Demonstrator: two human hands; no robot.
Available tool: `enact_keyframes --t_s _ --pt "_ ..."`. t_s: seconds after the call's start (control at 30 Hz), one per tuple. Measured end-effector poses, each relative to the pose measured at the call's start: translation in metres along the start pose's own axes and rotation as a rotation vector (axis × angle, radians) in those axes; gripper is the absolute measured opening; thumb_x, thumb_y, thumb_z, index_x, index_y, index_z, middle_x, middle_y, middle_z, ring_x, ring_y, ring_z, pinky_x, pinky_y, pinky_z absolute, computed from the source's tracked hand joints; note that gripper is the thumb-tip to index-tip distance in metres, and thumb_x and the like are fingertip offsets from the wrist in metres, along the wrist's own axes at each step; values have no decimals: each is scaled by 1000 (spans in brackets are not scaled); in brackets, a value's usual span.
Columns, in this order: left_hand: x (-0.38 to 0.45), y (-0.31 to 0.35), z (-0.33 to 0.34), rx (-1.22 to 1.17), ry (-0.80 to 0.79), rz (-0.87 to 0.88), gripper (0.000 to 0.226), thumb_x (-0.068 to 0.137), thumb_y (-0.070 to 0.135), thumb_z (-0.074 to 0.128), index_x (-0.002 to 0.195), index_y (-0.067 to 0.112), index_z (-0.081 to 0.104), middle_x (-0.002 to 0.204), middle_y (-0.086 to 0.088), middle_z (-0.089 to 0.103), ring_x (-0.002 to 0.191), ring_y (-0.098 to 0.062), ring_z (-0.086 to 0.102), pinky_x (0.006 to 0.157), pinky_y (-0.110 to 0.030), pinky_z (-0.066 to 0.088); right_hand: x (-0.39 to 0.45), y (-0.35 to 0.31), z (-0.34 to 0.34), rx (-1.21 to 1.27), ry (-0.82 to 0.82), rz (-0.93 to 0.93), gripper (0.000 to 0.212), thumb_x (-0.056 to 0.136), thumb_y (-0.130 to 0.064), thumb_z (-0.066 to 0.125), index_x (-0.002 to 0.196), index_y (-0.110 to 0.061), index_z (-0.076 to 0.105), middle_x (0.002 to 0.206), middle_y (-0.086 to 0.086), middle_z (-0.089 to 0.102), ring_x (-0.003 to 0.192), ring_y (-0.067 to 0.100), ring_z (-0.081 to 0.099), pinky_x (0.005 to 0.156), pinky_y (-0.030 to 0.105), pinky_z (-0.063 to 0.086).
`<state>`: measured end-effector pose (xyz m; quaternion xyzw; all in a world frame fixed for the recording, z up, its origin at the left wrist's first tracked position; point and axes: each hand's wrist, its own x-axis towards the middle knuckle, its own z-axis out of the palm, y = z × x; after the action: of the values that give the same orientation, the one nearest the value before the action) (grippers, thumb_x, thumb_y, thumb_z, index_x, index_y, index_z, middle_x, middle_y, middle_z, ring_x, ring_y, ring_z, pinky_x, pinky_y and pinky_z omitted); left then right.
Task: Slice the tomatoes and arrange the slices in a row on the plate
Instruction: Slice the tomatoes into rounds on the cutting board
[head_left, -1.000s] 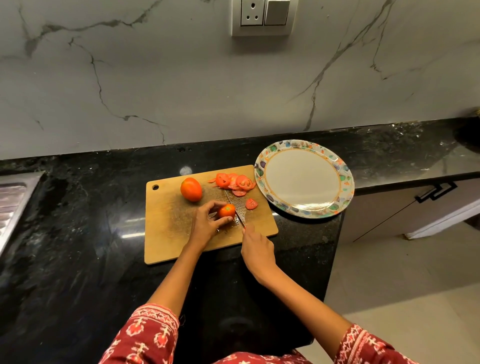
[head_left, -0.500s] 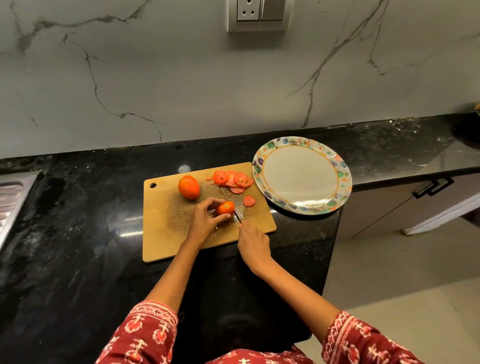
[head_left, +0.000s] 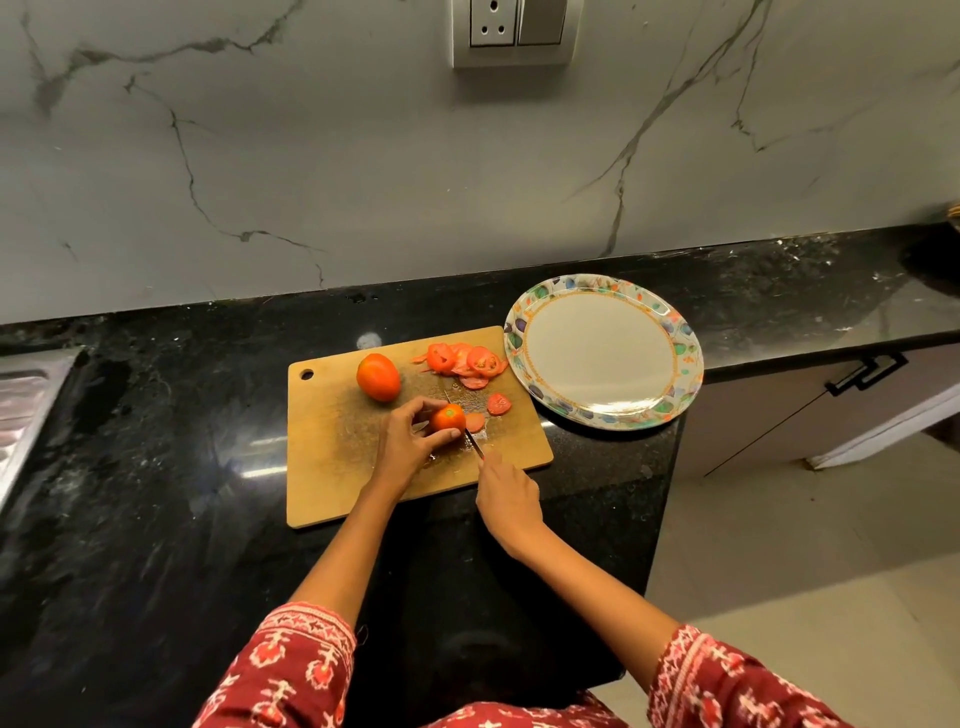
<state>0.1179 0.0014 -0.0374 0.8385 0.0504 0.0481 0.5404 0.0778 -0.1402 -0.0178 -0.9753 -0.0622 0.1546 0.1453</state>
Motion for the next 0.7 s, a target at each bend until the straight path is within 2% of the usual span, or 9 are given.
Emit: enact_keyframes --t_s 0.2,0.5,0.7 --pt "0 2 -1 -90 -32 -35 37 68 2 78 102 9 63 107 -2 61 102 -10 54 73 -8 46 -9 9 4 10 5 37 19 102 -16 32 114 -9 45 109 10 62 100 28 62 75 35 45" --pt "-1 -1 -1 -68 -27 -2 37 67 5 79 99 15 64 106 0 63 104 -13 56 85 -17 46 -4 2 -16 170 77 59 28 103 -23 27 114 -6 47 110 14 61 103 32 59 79 39 44" --pt "-1 1 0 -57 -29 -9 38 67 4 79 101 13 64 106 -3 62 104 -14 56 80 -13 45 -5 -11 -19 156 83 19 32 104 -24 24 116 -5 47 113 15 60 107 33 57 81 40 43"
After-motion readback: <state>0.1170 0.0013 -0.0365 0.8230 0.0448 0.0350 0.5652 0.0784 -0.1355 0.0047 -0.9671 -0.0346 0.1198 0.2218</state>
